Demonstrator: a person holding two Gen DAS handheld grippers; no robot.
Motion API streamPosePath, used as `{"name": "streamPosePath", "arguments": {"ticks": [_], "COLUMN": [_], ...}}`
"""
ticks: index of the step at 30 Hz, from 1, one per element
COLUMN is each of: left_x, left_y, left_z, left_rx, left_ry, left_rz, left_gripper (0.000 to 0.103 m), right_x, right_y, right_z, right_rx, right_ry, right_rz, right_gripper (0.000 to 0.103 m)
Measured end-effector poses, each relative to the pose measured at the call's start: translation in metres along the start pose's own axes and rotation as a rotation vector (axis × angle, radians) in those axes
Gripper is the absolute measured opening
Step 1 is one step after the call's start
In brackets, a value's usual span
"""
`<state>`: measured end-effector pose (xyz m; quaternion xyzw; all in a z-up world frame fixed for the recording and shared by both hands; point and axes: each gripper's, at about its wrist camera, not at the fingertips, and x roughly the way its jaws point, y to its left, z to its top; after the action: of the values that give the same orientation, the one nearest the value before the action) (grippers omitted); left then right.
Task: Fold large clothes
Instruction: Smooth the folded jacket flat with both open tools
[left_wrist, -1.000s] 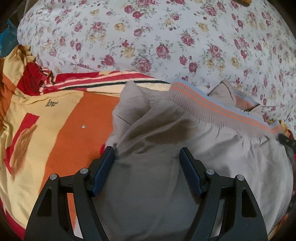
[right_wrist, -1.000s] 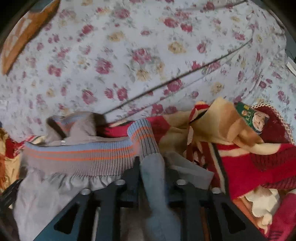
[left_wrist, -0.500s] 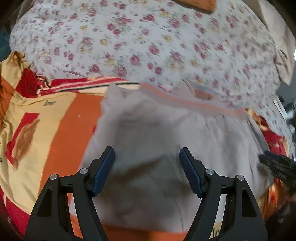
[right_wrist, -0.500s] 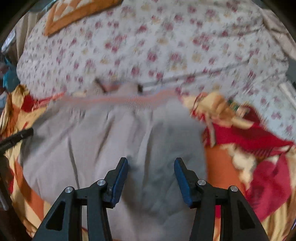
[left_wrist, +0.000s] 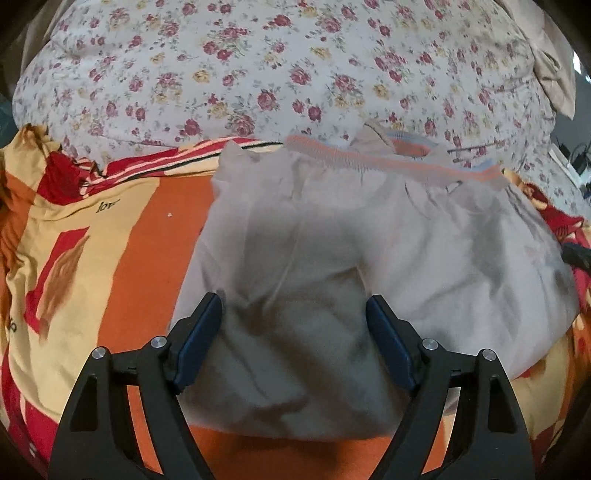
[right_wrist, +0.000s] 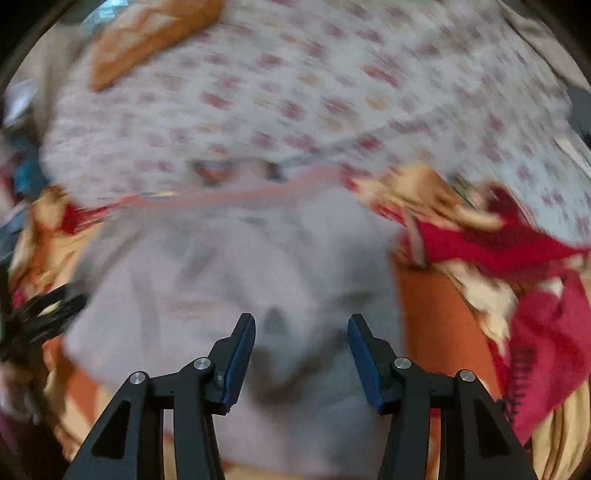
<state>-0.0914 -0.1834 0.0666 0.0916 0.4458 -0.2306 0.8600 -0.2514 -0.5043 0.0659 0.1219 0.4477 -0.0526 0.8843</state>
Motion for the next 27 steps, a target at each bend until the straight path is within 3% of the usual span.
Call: {"name": "streamPosePath", "arguments": {"ticks": [4,6,11,13,18,23,27], "left_x": [-0.005,-0.004,0.000,0.001,0.001,-0.007,-0.013], "left_y": [0.000,-0.001,-0.002,-0.002,-0.001,0.002,0.009], "left_z": [0.001,-0.001,-0.002,-0.002,-0.003,-0.003,-0.004], "left_rx": [-0.014,-0.009,0.006,0.006,0.009,-0.013,-0.033], "left_ry": [-0.013,-0.008,-0.002,0.003,0.007,-0.002,-0.016], "left_rz": [0.020,0.026,0.031,0.027,0.030,0.024,0.030], "left_gripper": [0.082,0.082,0.082,0.082,0.082,0.081,0.081], "right_x": [-0.014,-0.008,0.034,0.048,0.043,0.009,-0.007], "right_y": [0.060,0.083,0.123,0.121,0.106,0.090,0.054], "right_z": [-0.006,-0.014,-0.043,-0.049,-0.045,-0.038,-0.032], "right_rx": [-0.129,-0.169,-0.314,-0.324,-0.277,-0.259,-0.172], "right_ry": [-0.067,-0.053,0.055,0.108,0.175,0.106,0.066], "right_rz": [0.149,0.200,0.157,0.115,0.127,0.099,-0.011], "right_gripper": [0.050,0.050,0.050,0.050,0.050,0.050,0.051]}}
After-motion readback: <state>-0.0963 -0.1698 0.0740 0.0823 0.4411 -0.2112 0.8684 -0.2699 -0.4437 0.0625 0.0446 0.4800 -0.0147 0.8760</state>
